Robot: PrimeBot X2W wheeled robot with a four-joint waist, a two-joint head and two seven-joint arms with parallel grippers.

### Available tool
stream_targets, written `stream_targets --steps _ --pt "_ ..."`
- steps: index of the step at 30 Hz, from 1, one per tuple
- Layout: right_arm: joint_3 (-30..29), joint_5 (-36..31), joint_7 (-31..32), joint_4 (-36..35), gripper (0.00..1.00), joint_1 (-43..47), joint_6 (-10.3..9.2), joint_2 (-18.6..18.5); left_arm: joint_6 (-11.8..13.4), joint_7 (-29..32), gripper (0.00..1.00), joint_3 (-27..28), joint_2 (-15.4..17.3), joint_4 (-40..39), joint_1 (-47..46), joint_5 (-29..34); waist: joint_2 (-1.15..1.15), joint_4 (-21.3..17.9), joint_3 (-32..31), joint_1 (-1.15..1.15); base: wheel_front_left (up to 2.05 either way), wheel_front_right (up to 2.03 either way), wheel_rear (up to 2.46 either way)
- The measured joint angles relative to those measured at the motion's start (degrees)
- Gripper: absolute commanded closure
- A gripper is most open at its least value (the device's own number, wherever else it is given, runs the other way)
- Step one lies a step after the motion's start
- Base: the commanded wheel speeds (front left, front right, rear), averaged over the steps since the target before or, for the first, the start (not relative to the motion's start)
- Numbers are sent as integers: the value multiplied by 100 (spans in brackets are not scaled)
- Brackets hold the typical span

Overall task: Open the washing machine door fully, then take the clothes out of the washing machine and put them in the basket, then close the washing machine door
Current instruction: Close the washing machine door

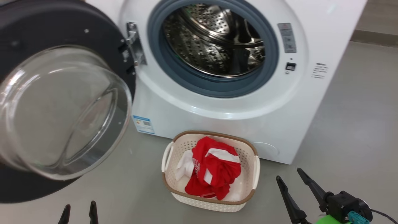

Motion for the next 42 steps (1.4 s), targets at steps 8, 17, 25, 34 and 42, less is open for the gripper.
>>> stream_targets --steps 8,17,25,34,42 --pt "112 40 0 26 0 -143 0 -82 99 0 0 -86 0 11 2 -51 0 547 -7 0 0 0 0" --pt "215 40 0 74 0 -165 0 -91 201 0 0 -176 0 11 7 -202 0 1066 28 0 0 0 0" --pt "357 60 0 132 0 -355 0 -105 320 0 0 -264 -1 -36 107 -361 0 1156 113 0 0 0 0" --pt "380 81 0 134 0 -371 0 -120 338 0 100 -252 -1 -260 95 -684 0 1142 144 0 0 0 0" --pt "358 79 0 94 0 -361 0 -122 -114 -1 100 566 11 -1328 -655 -558 0 1131 245 0 0 0 0"
